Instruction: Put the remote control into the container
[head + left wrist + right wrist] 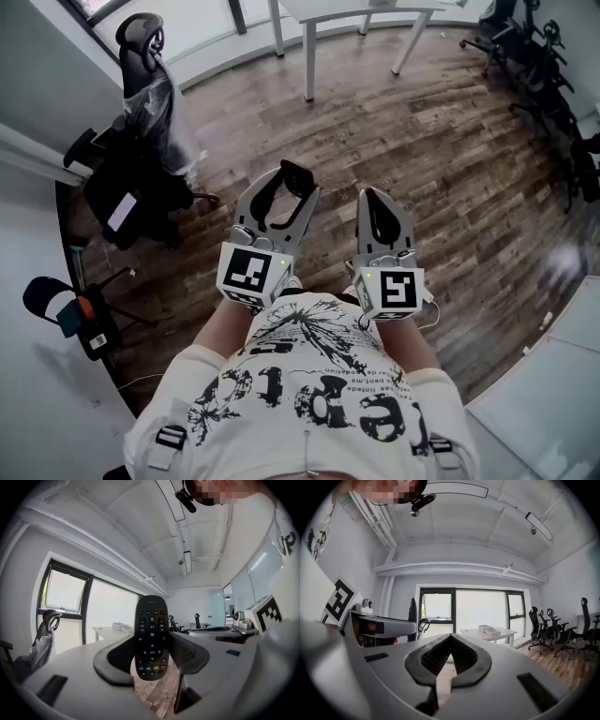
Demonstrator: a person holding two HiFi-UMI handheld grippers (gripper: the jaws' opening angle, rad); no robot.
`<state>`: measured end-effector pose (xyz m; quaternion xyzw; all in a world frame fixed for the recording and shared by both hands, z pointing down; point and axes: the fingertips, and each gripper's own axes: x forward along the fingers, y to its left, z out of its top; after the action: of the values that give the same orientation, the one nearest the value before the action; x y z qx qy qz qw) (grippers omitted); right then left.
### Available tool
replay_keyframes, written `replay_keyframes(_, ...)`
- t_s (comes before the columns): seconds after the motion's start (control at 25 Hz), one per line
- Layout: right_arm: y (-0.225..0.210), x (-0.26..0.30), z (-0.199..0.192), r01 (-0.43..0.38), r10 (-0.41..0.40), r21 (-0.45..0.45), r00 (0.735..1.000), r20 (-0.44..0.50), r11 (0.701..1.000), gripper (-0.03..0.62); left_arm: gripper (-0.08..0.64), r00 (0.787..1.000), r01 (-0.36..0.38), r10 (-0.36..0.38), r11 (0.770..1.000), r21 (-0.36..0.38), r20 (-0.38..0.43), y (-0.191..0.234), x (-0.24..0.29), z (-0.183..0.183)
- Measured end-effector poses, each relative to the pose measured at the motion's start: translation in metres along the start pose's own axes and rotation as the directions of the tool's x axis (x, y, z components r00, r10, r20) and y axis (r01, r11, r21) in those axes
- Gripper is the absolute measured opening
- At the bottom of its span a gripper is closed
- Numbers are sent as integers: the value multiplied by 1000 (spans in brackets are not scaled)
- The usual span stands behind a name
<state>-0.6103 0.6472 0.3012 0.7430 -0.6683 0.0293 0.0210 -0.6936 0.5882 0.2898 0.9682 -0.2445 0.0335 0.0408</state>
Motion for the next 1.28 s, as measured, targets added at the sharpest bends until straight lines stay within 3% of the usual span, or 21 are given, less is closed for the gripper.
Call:
replay_keyframes(0.28,3,12,-7,62,-61,38,998,-16,997,2,232,1000,25,-26,999,-28,-14,19,0,-11)
replay_keyframes(0.44,12,19,-15,43,-42,44,999,-28,998,2,232,1000,9,-10,999,-36,-12,31,-4,-15)
replay_keyframes(0.76,9,47,-21,-62,65,81,997,-32,995,2,232,995,-91,89,996,-21,-54,45,-1,-22)
replay_keyframes(1.0,-3,75,-14,-224,226,84,974,-16,971,2,232,979,-202,203,978,47,-25,38,20,-3)
replay_keyframes(1.12,-26,81,-1,-297,298,61,955,1,953,2,232,975,-224,224,973,62,10,20,46,15)
replay_keyframes(1.28,-86,84,13,-301,299,41,953,35,953,2,232,973,-231,229,970,78,34,-6,96,25)
